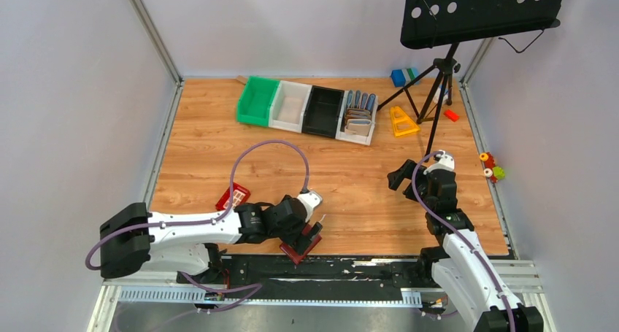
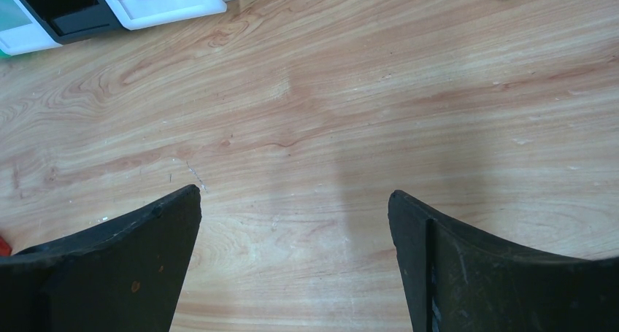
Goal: Take the credit cards out of the card holder
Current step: Pick up the card holder from the corner of the board.
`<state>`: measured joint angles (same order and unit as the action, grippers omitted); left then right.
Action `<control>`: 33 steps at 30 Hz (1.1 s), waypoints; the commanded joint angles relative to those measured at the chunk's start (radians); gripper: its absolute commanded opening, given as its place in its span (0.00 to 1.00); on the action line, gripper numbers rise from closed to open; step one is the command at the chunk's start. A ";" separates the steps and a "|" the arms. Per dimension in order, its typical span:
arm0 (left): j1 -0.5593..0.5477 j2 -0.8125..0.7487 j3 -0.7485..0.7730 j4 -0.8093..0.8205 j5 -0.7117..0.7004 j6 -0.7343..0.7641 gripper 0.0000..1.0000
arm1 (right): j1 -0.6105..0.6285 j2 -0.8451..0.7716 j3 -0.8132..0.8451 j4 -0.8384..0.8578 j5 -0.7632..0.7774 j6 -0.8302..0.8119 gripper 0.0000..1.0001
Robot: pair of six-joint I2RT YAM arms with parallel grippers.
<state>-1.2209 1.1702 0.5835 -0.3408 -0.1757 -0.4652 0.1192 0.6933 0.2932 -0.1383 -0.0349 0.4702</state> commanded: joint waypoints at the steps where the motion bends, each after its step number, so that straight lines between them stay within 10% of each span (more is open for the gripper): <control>1: -0.024 0.049 0.053 0.004 0.060 -0.022 1.00 | 0.000 -0.002 0.007 0.027 0.001 0.009 1.00; 15: -0.129 0.266 0.184 -0.159 -0.107 -0.096 0.99 | 0.000 -0.020 0.009 0.011 0.008 0.005 1.00; 21: -0.128 0.308 0.235 -0.168 -0.153 -0.092 0.75 | 0.000 -0.015 0.010 0.015 0.001 0.005 1.00; 33: 0.137 0.383 0.385 0.054 0.106 -0.002 0.67 | 0.001 0.013 0.012 0.053 -0.051 -0.004 0.99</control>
<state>-1.1549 1.5368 0.8791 -0.3935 -0.1474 -0.5114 0.1192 0.6971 0.2932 -0.1390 -0.0395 0.4702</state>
